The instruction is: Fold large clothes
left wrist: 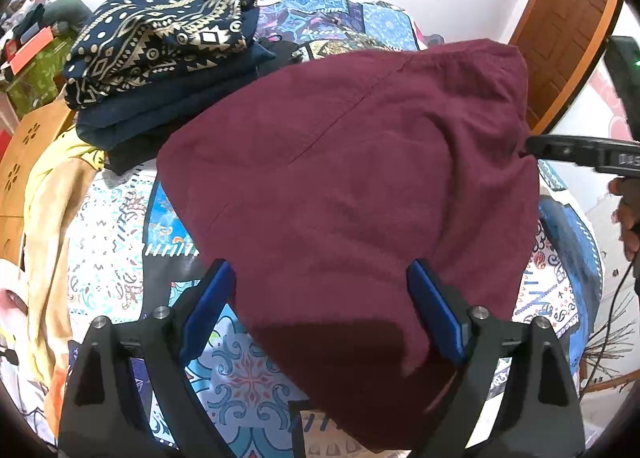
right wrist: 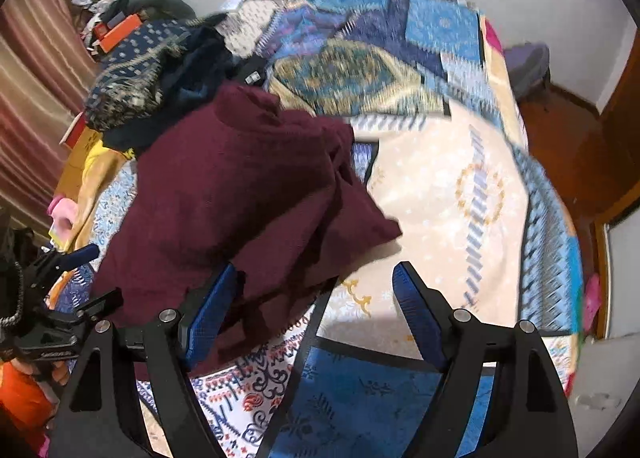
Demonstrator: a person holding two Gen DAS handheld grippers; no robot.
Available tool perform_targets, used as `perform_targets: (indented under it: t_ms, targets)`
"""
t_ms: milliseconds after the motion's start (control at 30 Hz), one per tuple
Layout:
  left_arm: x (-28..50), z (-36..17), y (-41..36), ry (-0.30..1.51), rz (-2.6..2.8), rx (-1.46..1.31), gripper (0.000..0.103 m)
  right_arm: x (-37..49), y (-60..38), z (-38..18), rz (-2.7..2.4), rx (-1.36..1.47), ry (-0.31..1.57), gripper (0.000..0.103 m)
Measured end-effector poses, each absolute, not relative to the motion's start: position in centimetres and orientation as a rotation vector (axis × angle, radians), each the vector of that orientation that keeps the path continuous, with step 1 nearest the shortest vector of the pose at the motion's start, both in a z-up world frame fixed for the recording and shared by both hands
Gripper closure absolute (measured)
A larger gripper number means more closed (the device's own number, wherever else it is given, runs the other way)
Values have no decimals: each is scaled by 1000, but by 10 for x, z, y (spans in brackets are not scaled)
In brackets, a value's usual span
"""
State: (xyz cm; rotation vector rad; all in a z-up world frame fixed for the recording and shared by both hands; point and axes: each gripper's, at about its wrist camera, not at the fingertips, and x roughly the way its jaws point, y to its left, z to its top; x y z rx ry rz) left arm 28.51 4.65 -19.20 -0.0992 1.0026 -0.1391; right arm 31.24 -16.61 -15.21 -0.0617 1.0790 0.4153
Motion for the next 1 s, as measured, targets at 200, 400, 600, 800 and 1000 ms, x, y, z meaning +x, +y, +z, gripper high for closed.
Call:
perform_targets:
  t_ms: [200,400,600,800,1000]
  targets:
    - [285,-178,74,946,-44,-162,14,312,-143,-117,477,-74,974,26]
    - [283,-183,124,956,44,-335,14,340,-118,-132,460,-155,995,26]
    - [292,-218,158,1043,12,-584,14,368,-158,-166,489,105,1149,22]
    - [309,-263,166,1143,-62,-821,14,374,-170,-182,532,168,1206,19]
    - [324,-283,159,1160,-125,-913,13,374,-181,-189,539,202,1243,15]
